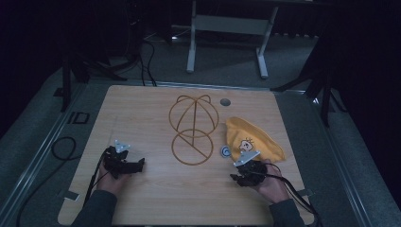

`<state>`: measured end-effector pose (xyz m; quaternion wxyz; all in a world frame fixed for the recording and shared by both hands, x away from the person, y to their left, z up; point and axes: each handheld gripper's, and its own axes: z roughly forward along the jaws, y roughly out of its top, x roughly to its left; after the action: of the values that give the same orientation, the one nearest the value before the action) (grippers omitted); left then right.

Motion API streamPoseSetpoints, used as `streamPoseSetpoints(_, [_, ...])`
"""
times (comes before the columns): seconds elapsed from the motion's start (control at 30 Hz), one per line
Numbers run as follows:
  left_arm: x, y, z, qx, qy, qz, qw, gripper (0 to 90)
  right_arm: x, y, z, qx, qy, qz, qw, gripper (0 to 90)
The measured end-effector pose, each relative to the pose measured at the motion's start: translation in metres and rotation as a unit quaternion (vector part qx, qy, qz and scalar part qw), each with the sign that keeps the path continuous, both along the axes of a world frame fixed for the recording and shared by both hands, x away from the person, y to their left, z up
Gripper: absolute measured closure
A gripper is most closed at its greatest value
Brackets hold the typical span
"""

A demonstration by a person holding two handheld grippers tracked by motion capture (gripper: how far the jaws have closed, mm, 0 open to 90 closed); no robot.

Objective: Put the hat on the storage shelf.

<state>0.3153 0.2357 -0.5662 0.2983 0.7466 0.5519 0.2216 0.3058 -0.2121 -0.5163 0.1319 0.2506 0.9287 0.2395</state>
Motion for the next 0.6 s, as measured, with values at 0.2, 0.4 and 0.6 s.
streamPoseSetpoints(0.2, [0.000, 0.000, 0.000, 0.000, 0.000, -0.001, 1.0000, 2.2, -0.004, -0.001, 0.001, 0.003, -0.003, 0.005, 1.0000, 55.8])
streamPoseSetpoints(0.4, [0.000, 0.000, 0.000, 0.001, 0.000, -0.001, 1.0000, 2.2, -0.010, -0.006, -0.001, 0.019, -0.019, 0.000, 0.9996, 56.4])
streamPoseSetpoints(0.6, [0.000, 0.000, 0.000, 0.001, 0.000, -0.001, 1.0000, 2.2, -0.017, -0.021, -0.001, 0.072, -0.063, -0.031, 0.9950, 57.2])
